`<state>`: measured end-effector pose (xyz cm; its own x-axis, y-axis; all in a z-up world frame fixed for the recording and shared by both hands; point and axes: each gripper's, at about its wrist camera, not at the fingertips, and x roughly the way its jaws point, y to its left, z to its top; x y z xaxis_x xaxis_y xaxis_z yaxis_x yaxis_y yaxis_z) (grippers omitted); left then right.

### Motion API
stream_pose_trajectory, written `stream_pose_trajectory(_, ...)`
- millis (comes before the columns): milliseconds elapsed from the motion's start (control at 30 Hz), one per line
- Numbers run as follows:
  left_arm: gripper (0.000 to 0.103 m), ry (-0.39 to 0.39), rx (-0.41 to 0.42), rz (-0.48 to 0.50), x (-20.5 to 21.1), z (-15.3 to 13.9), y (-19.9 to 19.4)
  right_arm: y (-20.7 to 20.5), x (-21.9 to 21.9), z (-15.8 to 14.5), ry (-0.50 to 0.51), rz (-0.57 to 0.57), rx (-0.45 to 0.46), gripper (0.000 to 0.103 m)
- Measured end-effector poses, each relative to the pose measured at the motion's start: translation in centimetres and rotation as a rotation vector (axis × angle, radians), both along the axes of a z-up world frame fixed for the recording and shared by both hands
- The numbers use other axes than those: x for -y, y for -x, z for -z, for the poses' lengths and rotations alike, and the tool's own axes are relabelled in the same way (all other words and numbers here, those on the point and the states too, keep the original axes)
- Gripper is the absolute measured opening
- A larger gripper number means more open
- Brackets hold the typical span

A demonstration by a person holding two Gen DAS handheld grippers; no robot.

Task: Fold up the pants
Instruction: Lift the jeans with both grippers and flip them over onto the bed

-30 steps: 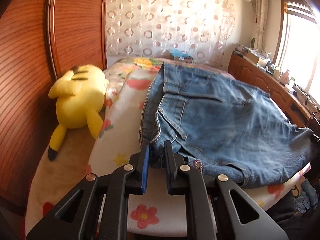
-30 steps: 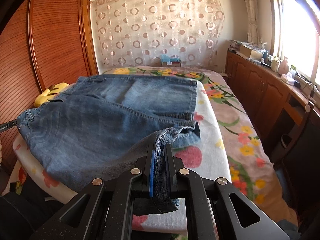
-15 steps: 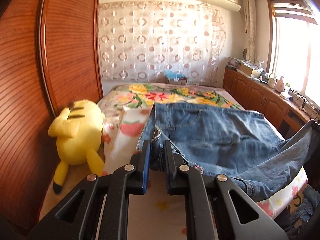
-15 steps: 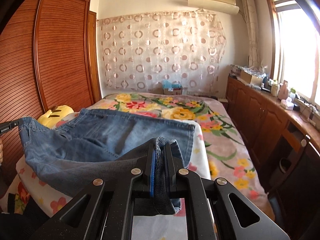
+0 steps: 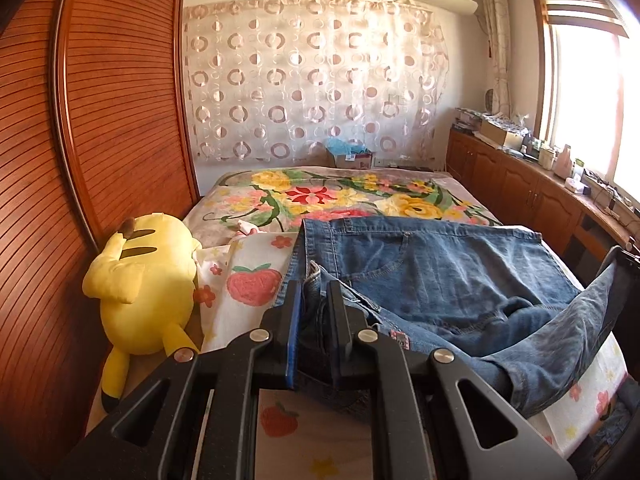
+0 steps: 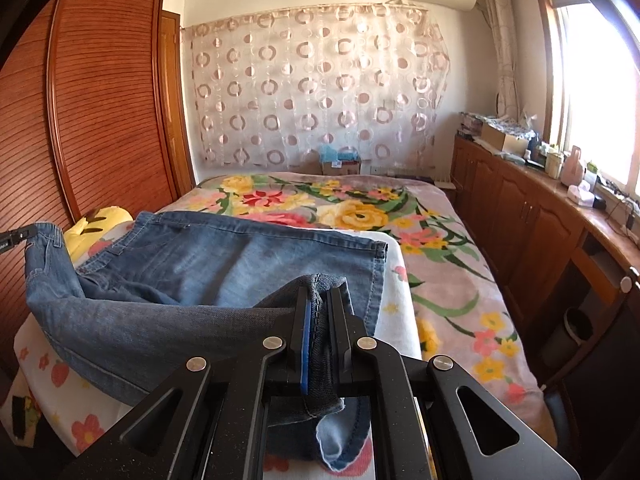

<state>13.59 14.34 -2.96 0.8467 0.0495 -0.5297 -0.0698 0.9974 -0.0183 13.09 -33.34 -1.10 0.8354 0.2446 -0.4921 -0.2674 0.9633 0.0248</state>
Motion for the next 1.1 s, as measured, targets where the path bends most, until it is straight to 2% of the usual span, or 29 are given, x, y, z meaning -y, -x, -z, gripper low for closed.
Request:
stream_pose_trajectory(233,0.013,-0.026,0.022,0.005,0.6,-2.0,-2.9,-2.9,0.8,-2.6,-0.029,0.003,0.033,0.007)
stream_pose_trajectory(533,0.013,-0.047,-0.009,-0.007,1.1,-0.9,-7.2,-6.0,0.4,0.0,-0.011,0.01,-0.01,0.007)
stream_pose_trajectory(800,0.012,-0.072,0.018,-0.006,1.5,-3.0,-10.3,-8.8,1.1,-2.7,-0.025,0.003,0.023,0.006)
stream_pose_trajectory(1100,0.012,-0.102,0.048,-0.005,2.0,-4.6,-15.0,-10.9,0.8,-2.5,0.0,0.012,0.077,0.006)
